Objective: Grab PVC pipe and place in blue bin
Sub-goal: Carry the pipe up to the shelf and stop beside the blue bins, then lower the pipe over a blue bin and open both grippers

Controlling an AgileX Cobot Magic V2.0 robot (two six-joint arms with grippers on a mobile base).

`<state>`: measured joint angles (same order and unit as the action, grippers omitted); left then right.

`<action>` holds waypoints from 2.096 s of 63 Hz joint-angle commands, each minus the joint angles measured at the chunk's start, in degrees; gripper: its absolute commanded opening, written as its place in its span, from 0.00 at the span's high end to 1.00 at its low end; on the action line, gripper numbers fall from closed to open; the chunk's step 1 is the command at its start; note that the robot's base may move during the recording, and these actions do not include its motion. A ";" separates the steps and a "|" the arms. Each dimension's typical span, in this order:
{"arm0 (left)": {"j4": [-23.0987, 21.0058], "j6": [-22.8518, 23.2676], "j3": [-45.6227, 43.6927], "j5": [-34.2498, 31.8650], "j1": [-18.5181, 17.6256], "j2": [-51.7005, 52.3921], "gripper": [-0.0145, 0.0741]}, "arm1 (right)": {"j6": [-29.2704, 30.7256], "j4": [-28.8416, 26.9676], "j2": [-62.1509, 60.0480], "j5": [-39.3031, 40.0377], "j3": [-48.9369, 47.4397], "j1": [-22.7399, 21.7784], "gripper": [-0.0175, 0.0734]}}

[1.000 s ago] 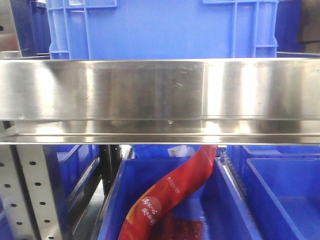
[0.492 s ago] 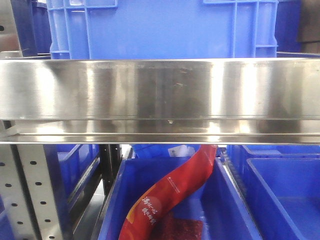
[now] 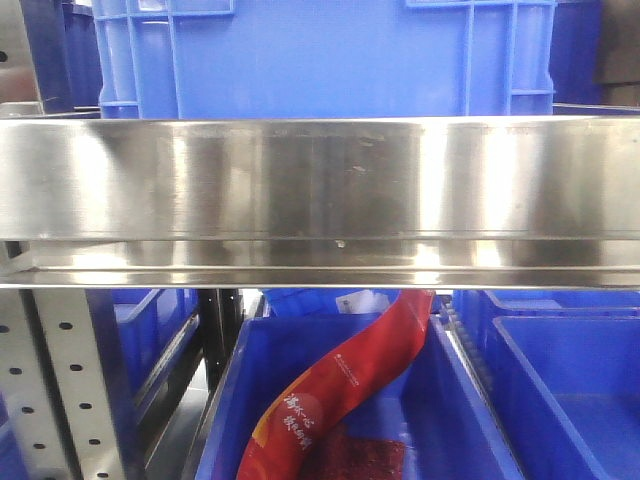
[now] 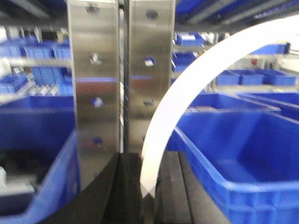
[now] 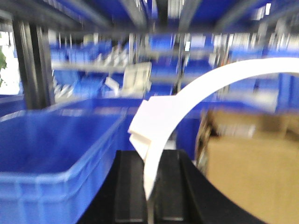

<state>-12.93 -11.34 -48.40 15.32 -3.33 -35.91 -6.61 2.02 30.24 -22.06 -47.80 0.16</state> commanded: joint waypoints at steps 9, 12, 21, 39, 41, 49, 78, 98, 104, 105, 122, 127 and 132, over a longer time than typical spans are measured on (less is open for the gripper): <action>-10.53 0.02 -4.90 3.71 -1.56 -2.31 0.96 | 5.76 -13.42 4.07 -0.04 -1.16 1.28 0.99; -10.53 -0.47 -7.86 5.99 -2.40 -3.50 0.96 | 7.36 -13.42 4.88 -0.26 -1.62 2.52 0.99; -10.53 -0.73 -16.39 11.58 -6.06 -9.26 0.96 | 7.77 -13.42 8.11 0.83 -3.89 7.05 0.99; -10.53 -0.73 -31.68 17.24 -16.20 -25.96 0.96 | 7.77 -13.42 19.71 3.42 -14.02 19.26 0.99; -10.53 -0.73 -33.10 17.32 -16.95 -27.52 0.96 | 7.77 -13.42 21.62 3.42 -15.57 20.36 0.99; -10.69 -0.49 -38.93 15.96 -18.39 -35.03 0.96 | 7.77 -13.42 28.44 3.68 -20.98 24.49 0.99; -19.85 -0.49 -47.23 10.49 -18.77 -51.41 0.96 | 7.77 -13.42 49.47 2.93 -38.89 26.32 0.99; -14.96 -0.49 -47.23 10.76 -19.28 -52.07 0.80 | 7.66 -14.05 51.97 4.97 -38.89 26.32 0.98; -14.96 -0.49 -47.23 10.63 -19.28 -52.07 0.62 | 7.66 -15.58 52.11 4.44 -38.89 26.32 0.92; -14.96 -0.49 -47.23 10.63 -19.28 -52.07 0.60 | 7.66 -15.88 52.11 4.29 -38.89 26.32 0.89; -15.29 -0.49 -47.23 10.41 -19.28 -52.07 0.38 | 7.66 -15.98 52.11 0.75 -38.89 26.32 0.38; -15.37 -0.49 -47.23 10.41 -19.28 -52.07 0.38 | 7.66 -15.98 52.11 0.04 -38.89 26.32 0.36; -15.37 -0.49 -47.23 10.62 -19.28 -52.07 0.38 | 7.66 -15.98 52.11 0.17 -38.89 26.32 0.37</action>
<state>-27.94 -11.98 -95.13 26.61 -22.19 -88.14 0.80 -13.95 82.67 -22.39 -86.12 26.33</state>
